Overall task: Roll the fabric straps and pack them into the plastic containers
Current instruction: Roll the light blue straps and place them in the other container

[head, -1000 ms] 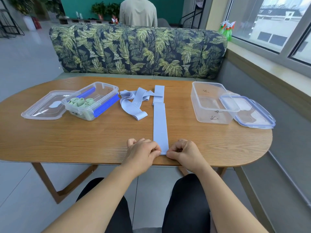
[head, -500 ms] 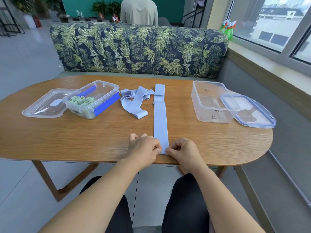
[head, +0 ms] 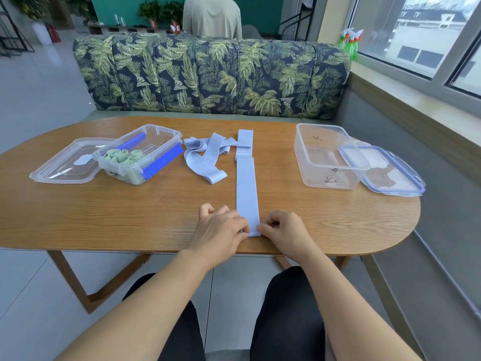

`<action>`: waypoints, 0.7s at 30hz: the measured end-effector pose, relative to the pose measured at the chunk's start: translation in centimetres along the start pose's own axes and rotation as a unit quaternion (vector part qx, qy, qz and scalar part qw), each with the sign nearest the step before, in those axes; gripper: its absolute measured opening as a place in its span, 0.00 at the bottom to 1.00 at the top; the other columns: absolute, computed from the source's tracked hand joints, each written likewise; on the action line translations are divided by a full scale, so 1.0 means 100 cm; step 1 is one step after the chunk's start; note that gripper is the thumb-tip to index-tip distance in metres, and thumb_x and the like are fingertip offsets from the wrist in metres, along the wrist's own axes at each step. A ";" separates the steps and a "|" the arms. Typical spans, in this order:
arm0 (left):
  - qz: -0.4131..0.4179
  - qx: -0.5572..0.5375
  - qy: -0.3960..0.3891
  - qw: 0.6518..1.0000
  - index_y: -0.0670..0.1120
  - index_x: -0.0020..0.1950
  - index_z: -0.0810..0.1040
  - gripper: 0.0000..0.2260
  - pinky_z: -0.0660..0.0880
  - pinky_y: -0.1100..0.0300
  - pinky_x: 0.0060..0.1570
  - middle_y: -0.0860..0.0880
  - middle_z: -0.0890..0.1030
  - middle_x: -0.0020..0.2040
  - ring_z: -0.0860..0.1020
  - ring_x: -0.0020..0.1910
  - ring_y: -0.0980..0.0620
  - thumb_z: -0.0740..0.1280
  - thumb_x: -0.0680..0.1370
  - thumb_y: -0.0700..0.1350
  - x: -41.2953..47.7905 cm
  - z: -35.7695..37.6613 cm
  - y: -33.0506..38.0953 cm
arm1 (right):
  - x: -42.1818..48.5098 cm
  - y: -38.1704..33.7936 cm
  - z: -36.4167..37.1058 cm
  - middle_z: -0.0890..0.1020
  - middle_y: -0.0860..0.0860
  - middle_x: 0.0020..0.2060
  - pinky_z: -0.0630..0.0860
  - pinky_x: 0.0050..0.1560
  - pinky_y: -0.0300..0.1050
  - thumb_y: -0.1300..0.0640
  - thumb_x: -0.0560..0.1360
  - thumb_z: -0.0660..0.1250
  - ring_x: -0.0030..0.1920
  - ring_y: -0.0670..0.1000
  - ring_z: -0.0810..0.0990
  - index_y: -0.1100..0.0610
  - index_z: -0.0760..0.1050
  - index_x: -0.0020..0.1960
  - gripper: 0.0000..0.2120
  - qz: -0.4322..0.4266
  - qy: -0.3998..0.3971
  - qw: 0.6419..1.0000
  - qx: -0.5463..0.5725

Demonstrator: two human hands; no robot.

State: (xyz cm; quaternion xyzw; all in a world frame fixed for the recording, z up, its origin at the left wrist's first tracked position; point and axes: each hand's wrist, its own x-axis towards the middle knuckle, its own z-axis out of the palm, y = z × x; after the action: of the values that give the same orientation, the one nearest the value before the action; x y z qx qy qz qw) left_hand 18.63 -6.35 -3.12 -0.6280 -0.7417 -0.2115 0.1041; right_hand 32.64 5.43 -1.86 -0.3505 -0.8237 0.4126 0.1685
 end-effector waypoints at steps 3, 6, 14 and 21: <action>-0.018 -0.013 -0.001 1.000 0.55 0.40 0.80 0.03 0.48 0.59 0.45 0.59 0.78 0.38 0.74 0.41 0.55 0.68 0.73 0.52 0.002 0.001 -0.002 | -0.008 0.000 -0.004 0.77 0.53 0.36 0.69 0.35 0.33 0.64 0.73 0.71 0.34 0.45 0.71 0.57 0.80 0.39 0.05 0.008 -0.014 0.989 0.150; -0.034 -0.017 -0.027 0.999 0.56 0.45 0.81 0.05 0.48 0.59 0.48 0.58 0.79 0.43 0.70 0.46 0.58 0.67 0.77 0.53 0.002 0.000 -0.002 | -0.009 0.002 -0.001 0.77 0.52 0.42 0.72 0.42 0.37 0.66 0.69 0.75 0.37 0.45 0.74 0.50 0.81 0.38 0.11 -0.002 -0.025 0.993 0.116; -0.049 -0.040 -0.029 0.998 0.55 0.49 0.81 0.05 0.50 0.59 0.50 0.59 0.77 0.43 0.70 0.47 0.60 0.65 0.78 0.53 0.000 0.002 -0.004 | -0.002 0.004 0.003 0.74 0.46 0.40 0.68 0.39 0.30 0.62 0.72 0.73 0.36 0.41 0.72 0.52 0.81 0.43 0.05 -0.014 -0.018 1.000 0.020; -0.063 -0.048 -0.019 0.997 0.55 0.45 0.80 0.03 0.50 0.59 0.51 0.60 0.78 0.42 0.71 0.47 0.60 0.67 0.78 0.51 0.002 -0.002 -0.005 | 0.001 0.003 0.003 0.80 0.50 0.44 0.73 0.44 0.38 0.59 0.75 0.71 0.40 0.43 0.74 0.47 0.78 0.40 0.08 -0.012 -0.020 1.000 0.003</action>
State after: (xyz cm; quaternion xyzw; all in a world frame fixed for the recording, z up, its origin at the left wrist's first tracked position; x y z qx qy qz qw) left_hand 18.06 -6.34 -2.97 -0.5884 -0.7705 -0.2410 0.0466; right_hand 32.56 5.48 -2.26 -0.3323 -0.8297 0.4197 0.1581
